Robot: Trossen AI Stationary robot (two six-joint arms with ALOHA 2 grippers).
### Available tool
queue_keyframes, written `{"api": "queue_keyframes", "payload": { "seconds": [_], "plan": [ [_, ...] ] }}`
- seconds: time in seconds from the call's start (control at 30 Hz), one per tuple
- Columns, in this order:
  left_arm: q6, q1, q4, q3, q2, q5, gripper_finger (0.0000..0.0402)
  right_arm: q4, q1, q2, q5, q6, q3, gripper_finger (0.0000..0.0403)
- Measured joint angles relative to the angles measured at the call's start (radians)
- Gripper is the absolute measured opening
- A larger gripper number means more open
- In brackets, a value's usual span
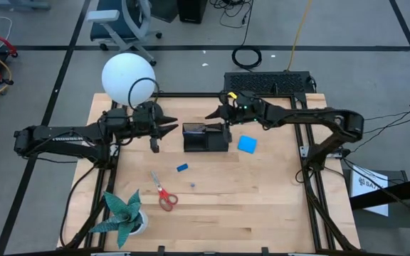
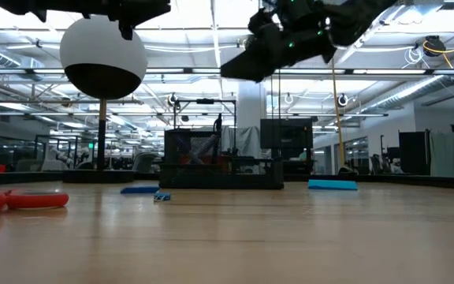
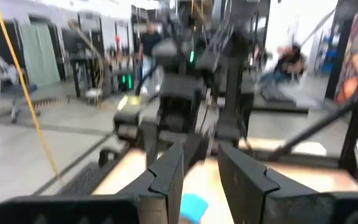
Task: Pick and place office supplies into organizer
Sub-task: Put the blue eraser into the black desk organizer
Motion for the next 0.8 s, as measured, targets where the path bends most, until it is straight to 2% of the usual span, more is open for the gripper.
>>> {"api": "queue_keyframes", "payload": {
  "seconds": [0.17, 0.43, 0.6, 0.8],
  "plan": [
    [0.007, -0.002, -0.202, 0.063, 0.000, -0.003, 0.0108, -0.158, 0.007, -0.078, 0.006, -0.046, 0.000, 0.0141],
    [0.027, -0.002, -0.214, 0.069, 0.000, -0.004, 0.0108, -0.366, 0.041, -0.137, 0.202, -0.215, 0.000, 0.0141],
    [0.029, -0.002, -0.223, 0.068, 0.000, -0.003, 0.0108, -0.361, 0.065, -0.143, 0.335, -0.238, 0.000, 0.0141],
    [0.030, -0.002, -0.268, 0.068, 0.000, 0.000, 0.0108, -0.345, 0.123, -0.143, 0.338, -0.286, 0.000, 0.0141]
  ]
}}
